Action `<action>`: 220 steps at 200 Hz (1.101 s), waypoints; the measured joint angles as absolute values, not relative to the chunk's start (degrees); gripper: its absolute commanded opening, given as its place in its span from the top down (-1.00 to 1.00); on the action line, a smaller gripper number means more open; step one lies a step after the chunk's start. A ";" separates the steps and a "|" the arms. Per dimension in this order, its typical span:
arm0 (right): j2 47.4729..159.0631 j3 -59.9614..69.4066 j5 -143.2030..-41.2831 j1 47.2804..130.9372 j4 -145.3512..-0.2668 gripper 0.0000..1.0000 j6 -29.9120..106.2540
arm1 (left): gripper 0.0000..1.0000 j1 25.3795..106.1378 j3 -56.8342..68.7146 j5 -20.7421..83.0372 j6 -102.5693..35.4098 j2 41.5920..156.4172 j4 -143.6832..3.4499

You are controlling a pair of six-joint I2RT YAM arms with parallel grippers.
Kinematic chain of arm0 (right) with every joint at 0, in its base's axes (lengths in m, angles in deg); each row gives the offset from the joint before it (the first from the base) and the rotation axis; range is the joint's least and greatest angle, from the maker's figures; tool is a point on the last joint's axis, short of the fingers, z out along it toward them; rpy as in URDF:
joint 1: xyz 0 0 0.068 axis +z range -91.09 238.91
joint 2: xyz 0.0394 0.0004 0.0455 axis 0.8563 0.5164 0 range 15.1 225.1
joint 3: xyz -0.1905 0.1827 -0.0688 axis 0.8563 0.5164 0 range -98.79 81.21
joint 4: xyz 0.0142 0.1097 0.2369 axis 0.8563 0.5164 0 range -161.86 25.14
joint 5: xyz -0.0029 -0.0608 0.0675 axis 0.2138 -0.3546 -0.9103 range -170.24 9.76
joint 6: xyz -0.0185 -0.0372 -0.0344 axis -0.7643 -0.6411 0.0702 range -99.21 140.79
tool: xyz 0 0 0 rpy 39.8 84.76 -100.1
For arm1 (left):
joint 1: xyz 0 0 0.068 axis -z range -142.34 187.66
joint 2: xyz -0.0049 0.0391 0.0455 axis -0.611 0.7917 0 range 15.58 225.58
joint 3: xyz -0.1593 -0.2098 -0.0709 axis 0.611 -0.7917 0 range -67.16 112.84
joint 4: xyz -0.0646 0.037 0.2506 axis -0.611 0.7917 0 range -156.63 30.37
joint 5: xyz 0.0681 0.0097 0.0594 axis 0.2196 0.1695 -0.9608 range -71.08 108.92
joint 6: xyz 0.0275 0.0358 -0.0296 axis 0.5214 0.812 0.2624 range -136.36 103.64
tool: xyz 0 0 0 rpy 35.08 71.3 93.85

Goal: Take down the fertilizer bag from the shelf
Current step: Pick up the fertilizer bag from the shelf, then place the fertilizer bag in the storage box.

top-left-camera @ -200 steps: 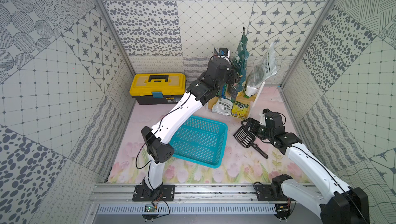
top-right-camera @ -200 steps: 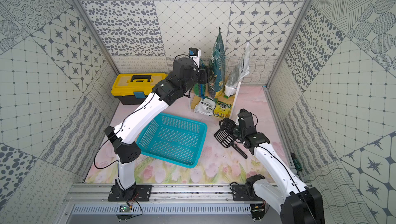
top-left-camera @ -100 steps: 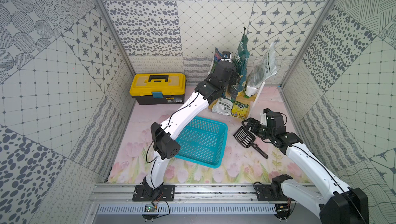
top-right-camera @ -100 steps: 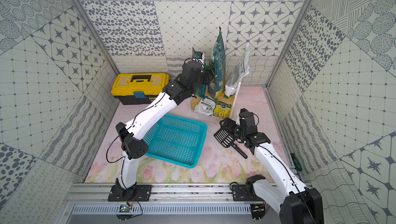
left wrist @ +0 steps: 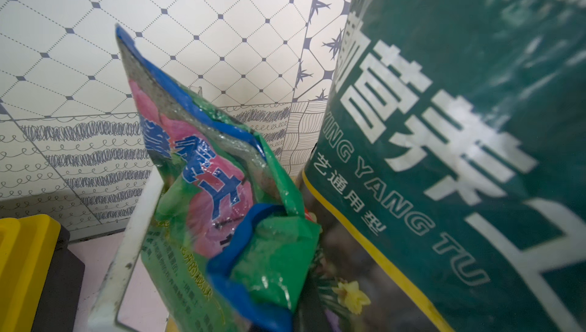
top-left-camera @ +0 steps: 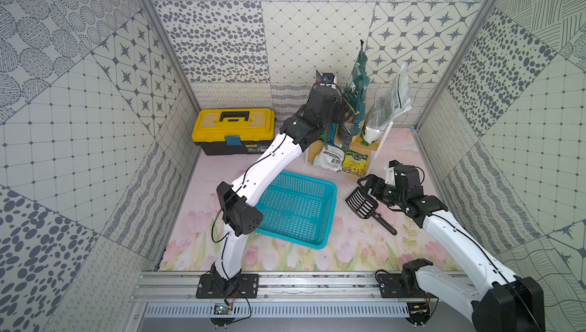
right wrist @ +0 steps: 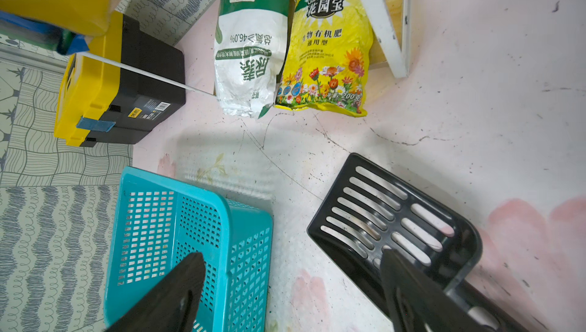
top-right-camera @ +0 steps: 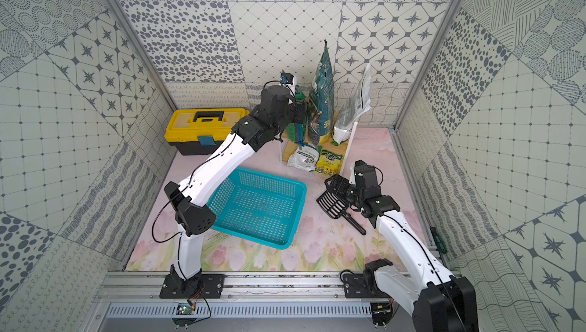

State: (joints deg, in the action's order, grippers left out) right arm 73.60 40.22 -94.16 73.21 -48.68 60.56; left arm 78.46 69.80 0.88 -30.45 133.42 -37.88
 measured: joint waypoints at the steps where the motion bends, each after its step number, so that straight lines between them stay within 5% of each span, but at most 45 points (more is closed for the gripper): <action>1: 73.60 40.18 -94.18 73.19 -48.66 -0.83 60.53 | 1.00 78.46 69.80 0.98 -30.47 133.26 -37.64; 115: 74.00 38.78 -98.29 73.08 -48.48 -0.78 60.18 | 1.00 79.92 60.53 13.44 -31.19 116.94 -29.16; 220: 75.77 38.78 -102.05 77.78 -48.77 -0.65 61.04 | 1.00 79.61 33.56 16.68 -28.41 90.95 -27.19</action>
State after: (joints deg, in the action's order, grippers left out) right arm 75.77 38.78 -102.05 77.78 -48.77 61.04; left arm 79.61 33.56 16.68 -28.41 90.95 -27.19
